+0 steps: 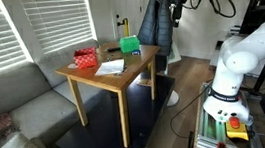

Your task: Pour the contents of the red basket on the counter

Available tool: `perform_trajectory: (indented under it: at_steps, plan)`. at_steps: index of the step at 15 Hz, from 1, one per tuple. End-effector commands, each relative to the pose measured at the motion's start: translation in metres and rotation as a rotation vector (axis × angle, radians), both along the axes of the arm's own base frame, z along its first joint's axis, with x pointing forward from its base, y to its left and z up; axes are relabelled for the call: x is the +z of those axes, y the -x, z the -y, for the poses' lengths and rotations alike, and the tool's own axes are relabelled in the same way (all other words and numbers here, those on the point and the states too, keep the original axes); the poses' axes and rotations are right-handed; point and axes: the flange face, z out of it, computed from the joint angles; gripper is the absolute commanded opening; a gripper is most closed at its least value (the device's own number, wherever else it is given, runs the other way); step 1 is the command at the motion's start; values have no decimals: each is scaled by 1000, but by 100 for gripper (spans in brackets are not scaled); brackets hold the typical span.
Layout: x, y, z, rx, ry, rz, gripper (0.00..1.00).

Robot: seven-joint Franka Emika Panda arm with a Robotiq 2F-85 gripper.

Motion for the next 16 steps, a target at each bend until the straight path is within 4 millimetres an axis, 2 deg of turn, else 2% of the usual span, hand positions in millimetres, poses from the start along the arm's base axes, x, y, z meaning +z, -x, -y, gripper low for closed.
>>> perform_trajectory:
  at_steps: [1,4,8,12,16]
  plan:
    - [44,-33,-39,162,93,27,100]
    - [70,-56,-79,301,150,56,100]
    - [82,-86,-130,472,250,95,100]
    - [78,-125,-154,617,396,127,100]
    - [61,-169,-178,628,407,175,100]
